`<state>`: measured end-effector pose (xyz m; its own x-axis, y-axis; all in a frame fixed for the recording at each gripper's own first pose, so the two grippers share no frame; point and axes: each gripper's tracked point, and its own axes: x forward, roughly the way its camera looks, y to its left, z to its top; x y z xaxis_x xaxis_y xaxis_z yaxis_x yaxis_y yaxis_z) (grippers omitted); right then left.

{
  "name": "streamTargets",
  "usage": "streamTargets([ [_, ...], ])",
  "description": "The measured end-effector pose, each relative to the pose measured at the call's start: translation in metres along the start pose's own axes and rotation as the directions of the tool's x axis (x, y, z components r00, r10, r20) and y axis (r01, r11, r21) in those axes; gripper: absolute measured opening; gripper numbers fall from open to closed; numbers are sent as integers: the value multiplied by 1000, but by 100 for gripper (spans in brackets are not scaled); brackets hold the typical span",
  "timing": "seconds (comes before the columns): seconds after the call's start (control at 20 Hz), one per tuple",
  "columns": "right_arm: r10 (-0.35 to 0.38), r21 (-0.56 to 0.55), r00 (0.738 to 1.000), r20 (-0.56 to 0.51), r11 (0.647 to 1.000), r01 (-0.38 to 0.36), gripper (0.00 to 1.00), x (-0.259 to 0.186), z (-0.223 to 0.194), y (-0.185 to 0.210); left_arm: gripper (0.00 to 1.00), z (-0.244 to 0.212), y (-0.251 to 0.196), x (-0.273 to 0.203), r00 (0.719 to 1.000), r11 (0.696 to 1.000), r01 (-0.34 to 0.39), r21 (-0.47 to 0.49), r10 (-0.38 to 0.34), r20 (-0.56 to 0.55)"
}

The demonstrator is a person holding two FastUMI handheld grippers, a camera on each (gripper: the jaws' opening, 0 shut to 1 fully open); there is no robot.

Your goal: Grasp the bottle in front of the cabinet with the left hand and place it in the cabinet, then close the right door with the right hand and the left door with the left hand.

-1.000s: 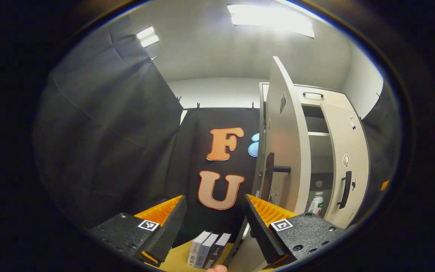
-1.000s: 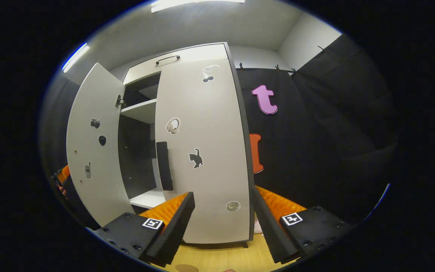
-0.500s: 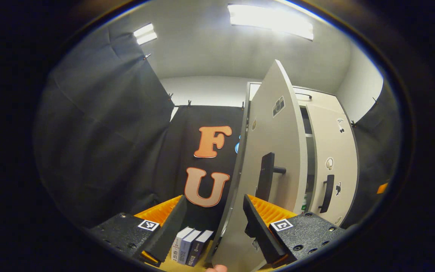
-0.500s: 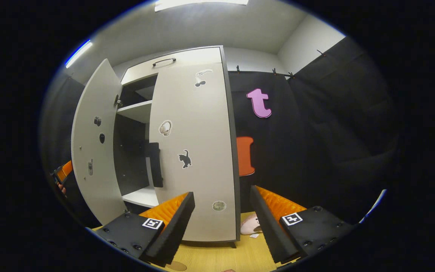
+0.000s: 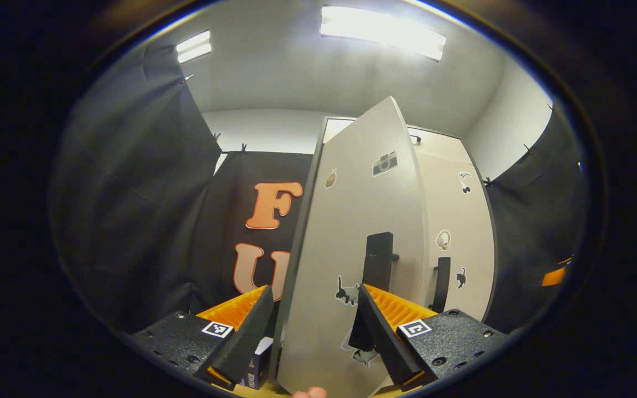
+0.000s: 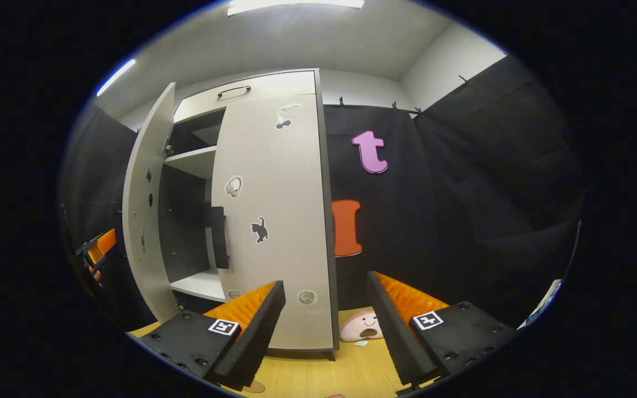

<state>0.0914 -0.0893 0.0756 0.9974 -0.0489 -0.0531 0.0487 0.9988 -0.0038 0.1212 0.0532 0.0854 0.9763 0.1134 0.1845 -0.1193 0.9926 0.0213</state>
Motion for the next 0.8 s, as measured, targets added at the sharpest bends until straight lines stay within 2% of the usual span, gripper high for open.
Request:
streamTargets([
  [0.35, -55, 23, 998, -2, 998, 55, 98, -14, -1, -21, 94, -15, -31, 16, 997, 996, 73, -42, -74, -27],
  [0.8, -128, 33, 992, -6, 991, 128, 98, -30, -2, -52, 94, -40, -62, 51, 990, 990, 123, -62, -127, -62],
])
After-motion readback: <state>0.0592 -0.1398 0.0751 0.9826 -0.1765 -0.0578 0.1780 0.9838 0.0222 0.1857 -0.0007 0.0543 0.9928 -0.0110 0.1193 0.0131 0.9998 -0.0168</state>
